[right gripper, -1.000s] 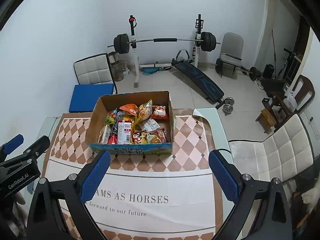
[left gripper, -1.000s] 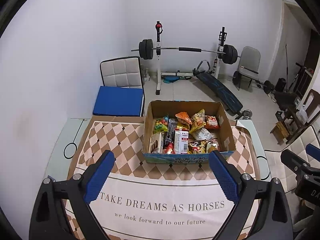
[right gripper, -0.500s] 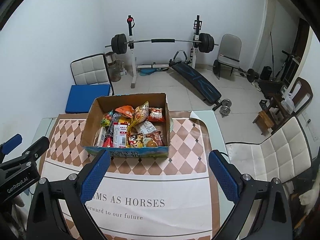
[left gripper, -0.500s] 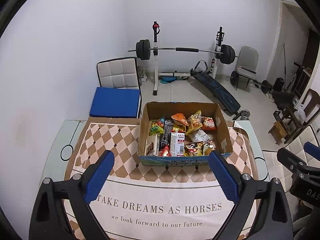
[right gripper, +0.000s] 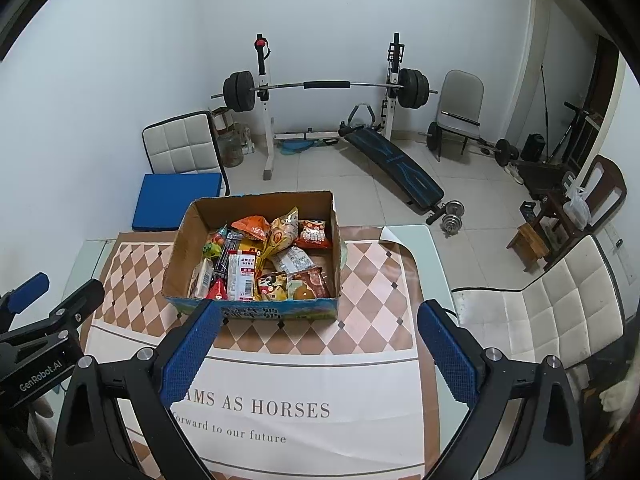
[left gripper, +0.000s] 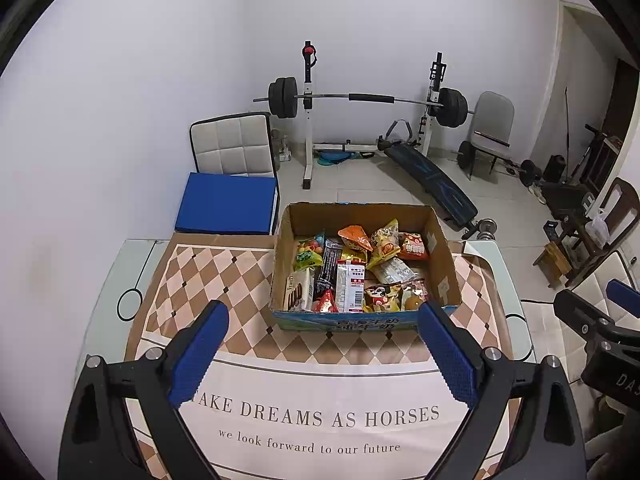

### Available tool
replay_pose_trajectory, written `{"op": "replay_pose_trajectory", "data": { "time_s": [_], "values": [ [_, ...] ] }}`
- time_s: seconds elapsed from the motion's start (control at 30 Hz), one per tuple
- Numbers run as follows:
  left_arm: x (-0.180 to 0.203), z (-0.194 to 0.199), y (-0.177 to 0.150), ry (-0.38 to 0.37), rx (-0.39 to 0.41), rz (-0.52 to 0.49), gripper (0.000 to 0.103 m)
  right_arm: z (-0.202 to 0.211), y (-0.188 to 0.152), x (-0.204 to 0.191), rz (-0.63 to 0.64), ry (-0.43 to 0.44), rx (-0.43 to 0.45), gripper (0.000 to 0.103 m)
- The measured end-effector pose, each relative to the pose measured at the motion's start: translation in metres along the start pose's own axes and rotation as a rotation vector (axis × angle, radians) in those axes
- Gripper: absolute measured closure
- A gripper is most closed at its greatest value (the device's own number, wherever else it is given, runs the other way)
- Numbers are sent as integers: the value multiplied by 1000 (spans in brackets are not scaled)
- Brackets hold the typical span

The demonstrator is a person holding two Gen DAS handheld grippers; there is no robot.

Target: Organize snacks

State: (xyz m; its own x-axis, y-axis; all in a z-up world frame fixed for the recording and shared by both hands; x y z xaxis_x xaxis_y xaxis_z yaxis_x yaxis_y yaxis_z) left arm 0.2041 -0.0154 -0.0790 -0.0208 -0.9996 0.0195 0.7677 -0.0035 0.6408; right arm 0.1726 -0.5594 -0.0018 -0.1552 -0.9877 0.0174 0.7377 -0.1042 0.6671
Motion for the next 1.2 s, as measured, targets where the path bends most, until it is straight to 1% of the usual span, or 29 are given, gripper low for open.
{"op": "replay_pose_trajectory", "data": {
  "time_s": [0.73, 1.2],
  "values": [
    [8, 6, 4, -13, 14, -12, 6, 2, 5, 3, 7, 6, 7, 2],
    [13, 12, 9, -14, 28, -28, 6, 4, 16, 2, 10, 17, 11, 2]
  ]
}}
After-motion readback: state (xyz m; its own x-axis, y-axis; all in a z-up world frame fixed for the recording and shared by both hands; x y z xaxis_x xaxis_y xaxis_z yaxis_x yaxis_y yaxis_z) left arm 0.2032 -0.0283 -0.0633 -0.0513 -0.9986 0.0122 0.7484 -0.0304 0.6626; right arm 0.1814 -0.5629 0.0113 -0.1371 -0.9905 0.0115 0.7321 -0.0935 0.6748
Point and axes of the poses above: each gripper's, at about its wrist camera, not at the fingertips, and z roughly against the way its jaws point, x to its right, y to its top, the point moved 6 cm from there along -z, roughly the way its jaws point, and after that the axes turned 2 degrees about -y, right-handed, at the moved point
